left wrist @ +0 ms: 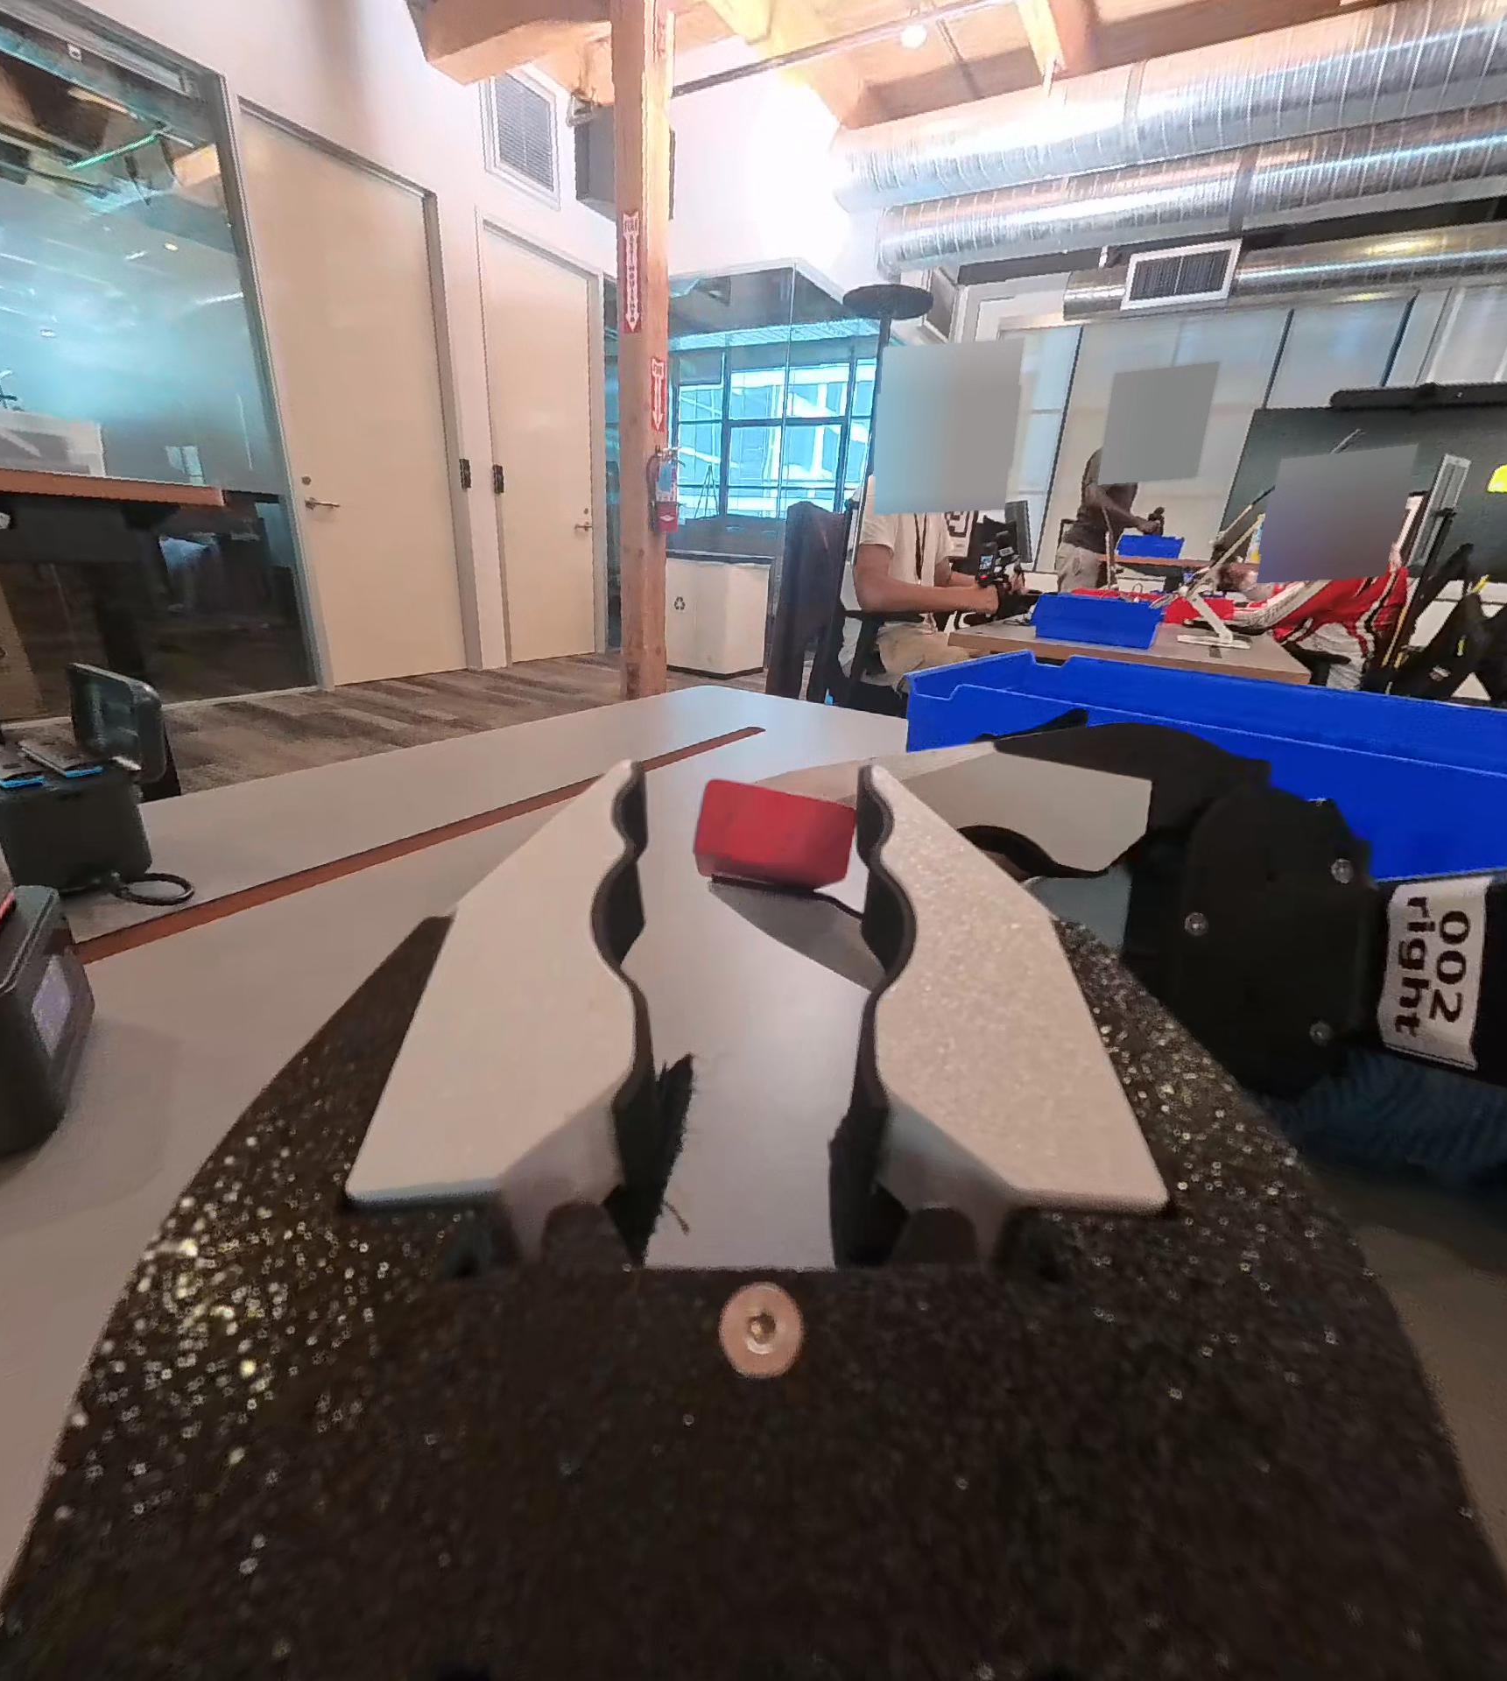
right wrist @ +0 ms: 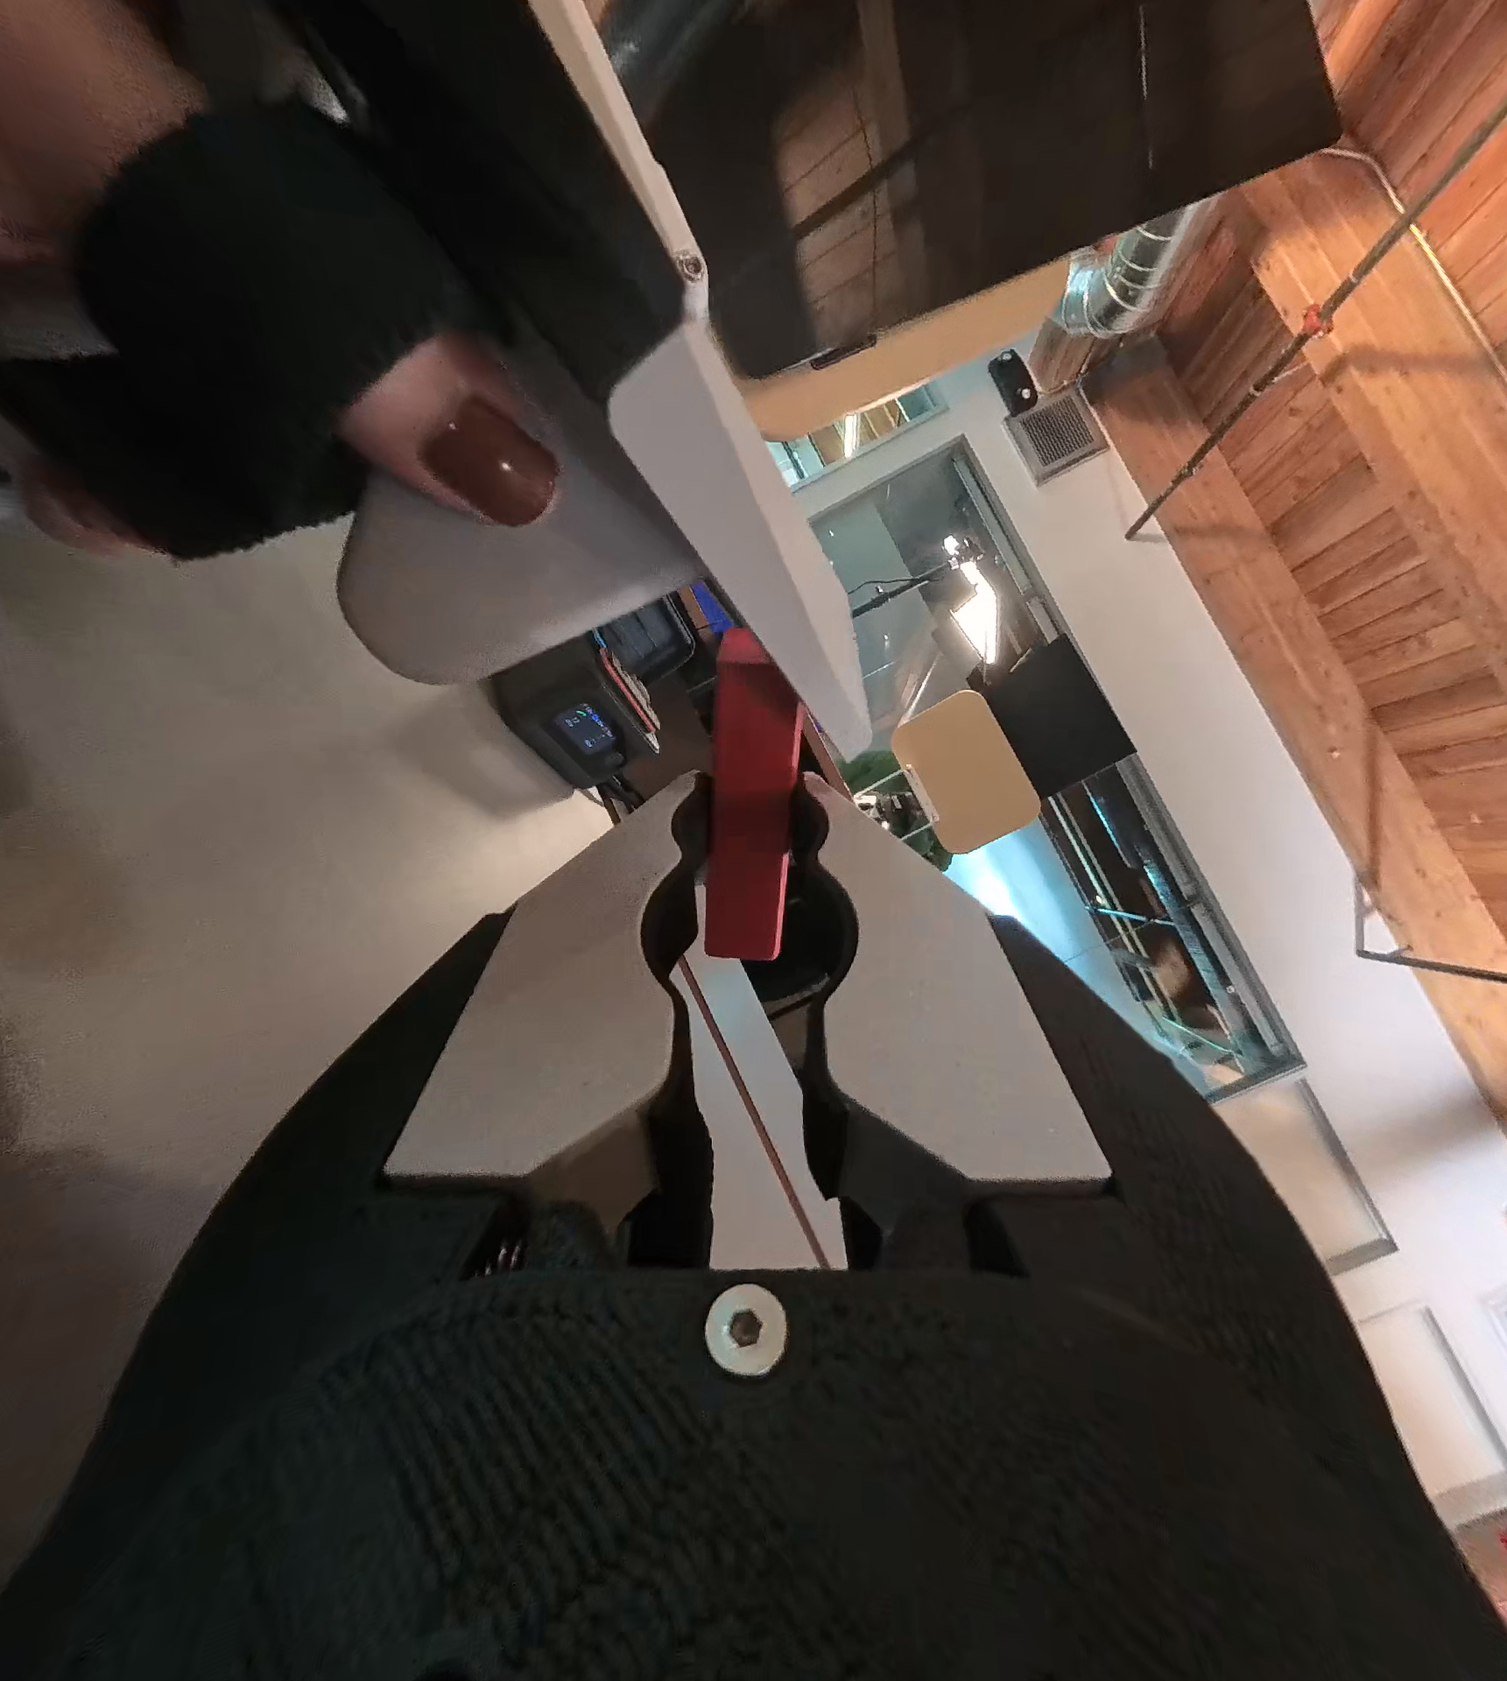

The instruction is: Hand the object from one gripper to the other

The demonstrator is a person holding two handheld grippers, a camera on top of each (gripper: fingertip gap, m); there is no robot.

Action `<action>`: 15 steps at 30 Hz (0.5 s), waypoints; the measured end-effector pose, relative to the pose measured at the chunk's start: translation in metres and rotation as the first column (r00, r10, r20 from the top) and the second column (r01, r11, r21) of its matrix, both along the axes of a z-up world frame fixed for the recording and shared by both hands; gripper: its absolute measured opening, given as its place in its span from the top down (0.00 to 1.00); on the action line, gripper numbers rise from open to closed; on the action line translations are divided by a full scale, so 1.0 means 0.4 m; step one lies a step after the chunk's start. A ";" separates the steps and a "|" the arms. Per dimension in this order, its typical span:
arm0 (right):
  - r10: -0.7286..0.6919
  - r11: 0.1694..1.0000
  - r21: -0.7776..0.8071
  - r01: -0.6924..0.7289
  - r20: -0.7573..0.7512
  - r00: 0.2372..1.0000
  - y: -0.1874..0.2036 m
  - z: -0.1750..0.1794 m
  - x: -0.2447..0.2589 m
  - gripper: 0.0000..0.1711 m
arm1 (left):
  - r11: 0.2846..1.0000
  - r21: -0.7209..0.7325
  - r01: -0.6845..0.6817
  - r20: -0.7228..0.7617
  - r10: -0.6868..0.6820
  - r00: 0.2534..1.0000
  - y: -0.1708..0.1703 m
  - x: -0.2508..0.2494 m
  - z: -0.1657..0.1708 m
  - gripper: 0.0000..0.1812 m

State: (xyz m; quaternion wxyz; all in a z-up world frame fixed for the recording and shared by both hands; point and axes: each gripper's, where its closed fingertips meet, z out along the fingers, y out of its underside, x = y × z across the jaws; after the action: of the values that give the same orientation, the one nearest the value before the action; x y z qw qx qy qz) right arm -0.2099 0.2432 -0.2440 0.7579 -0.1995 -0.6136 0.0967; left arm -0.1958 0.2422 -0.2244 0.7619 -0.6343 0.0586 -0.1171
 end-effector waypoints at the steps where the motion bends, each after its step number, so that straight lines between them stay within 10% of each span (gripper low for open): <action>1: 0.000 1.000 -0.001 0.000 0.000 1.000 0.000 0.000 0.000 0.91 | 1.000 0.002 0.000 -0.004 0.000 1.000 -0.001 0.001 0.000 0.77; 15: -0.002 0.999 -0.043 0.002 -0.016 1.000 0.010 0.006 0.002 0.92 | 0.999 -0.022 0.046 0.023 -0.046 0.999 -0.001 0.010 -0.005 0.78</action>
State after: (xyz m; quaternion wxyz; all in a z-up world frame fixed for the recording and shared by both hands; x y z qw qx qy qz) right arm -0.2091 0.2471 -0.2416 0.7583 -0.2158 -0.6051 0.1108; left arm -0.1916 0.2418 -0.2266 0.7523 -0.6401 0.0633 -0.1424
